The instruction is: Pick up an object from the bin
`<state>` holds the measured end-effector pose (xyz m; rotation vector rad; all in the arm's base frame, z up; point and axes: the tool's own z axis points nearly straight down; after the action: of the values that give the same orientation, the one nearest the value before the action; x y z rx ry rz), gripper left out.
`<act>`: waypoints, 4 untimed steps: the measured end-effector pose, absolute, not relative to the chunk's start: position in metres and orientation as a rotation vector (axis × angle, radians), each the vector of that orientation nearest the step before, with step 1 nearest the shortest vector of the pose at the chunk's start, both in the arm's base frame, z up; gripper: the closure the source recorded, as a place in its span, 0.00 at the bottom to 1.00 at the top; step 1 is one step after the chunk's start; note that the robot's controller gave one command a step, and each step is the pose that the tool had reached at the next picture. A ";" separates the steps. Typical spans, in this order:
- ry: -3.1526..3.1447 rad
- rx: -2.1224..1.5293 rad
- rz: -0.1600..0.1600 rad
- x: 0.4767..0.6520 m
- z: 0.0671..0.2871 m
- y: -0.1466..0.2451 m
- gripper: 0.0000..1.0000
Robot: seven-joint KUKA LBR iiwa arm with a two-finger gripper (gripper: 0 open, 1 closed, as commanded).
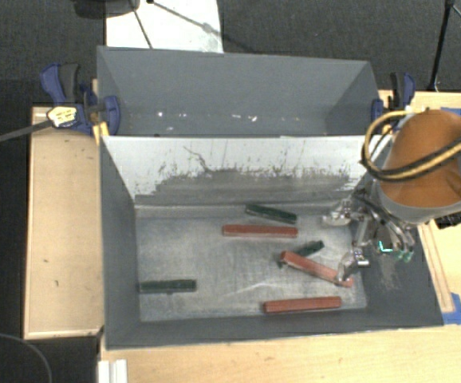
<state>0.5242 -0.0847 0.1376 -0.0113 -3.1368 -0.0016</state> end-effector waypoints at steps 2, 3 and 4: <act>-3.136 -0.024 0.009 0.573 0.085 -0.049 1.00; -3.136 -0.023 0.009 0.573 0.085 -0.049 1.00; -3.144 -0.070 0.000 0.572 0.198 -0.065 1.00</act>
Offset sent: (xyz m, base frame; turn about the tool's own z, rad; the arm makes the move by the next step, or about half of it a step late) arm 0.0447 0.0414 -0.0662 0.0107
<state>0.5719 -0.0646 0.1977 -0.0699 -3.1443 -0.0001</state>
